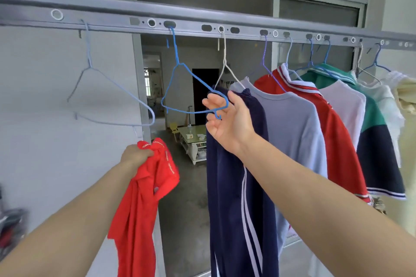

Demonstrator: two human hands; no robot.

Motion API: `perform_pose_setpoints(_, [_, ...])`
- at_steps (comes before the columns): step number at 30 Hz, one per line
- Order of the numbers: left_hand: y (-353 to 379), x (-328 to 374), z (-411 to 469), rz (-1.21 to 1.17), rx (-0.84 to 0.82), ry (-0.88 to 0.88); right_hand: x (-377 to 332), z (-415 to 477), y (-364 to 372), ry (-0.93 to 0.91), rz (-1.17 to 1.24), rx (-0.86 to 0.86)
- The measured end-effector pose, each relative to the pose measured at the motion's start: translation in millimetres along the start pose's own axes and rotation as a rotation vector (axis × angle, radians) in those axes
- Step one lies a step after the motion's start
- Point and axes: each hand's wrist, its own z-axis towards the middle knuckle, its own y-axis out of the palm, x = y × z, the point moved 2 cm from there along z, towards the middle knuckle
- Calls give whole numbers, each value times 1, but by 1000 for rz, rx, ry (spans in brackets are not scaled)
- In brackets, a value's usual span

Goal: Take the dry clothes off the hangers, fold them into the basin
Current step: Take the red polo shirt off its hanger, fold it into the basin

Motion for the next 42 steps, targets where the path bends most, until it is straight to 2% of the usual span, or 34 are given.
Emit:
perform_pose_setpoints(3, [12,5,-23,65,-221,98,21,-4,-7,39,-94,14])
perform_pose_setpoints(5, [21,3,-36,101,-337,159,37,-10,-15,71,-256,33])
perform_pose_setpoints(7, [29,-2,-51,98,-453,186,57,-19,-24,118,-549,10])
perform_pose_setpoints(11, [41,-16,-81,124,-670,184,109,-31,-60,121,-1382,-163])
perform_pose_setpoints(13, [45,-23,-93,139,-735,194,133,-37,-81,151,-1624,-202])
perform_pose_setpoints(14, [46,-29,-99,138,-765,193,143,-42,-92,192,-1641,-179])
perform_pose_setpoints(18, [53,-52,-116,151,-844,172,160,-67,-127,391,-1449,-116])
perform_pose_setpoints(22, [65,-78,-129,260,-995,84,163,-94,-152,501,-1501,-207])
perform_pose_setpoints(28, [121,-84,-168,329,-1245,64,130,-131,-198,620,-1610,-171])
perform_pose_setpoints(32, [162,-71,-191,351,-1264,159,90,-162,-238,614,-1673,7])
perform_pose_setpoints(34, [182,-63,-203,419,-1255,211,63,-182,-263,591,-1708,151])
perform_pose_setpoints(38, [224,-38,-227,614,-1146,397,4,-226,-308,485,-1787,465])
perform_pose_setpoints(42, [277,-9,-260,697,-1061,606,-48,-268,-332,437,-1858,672])
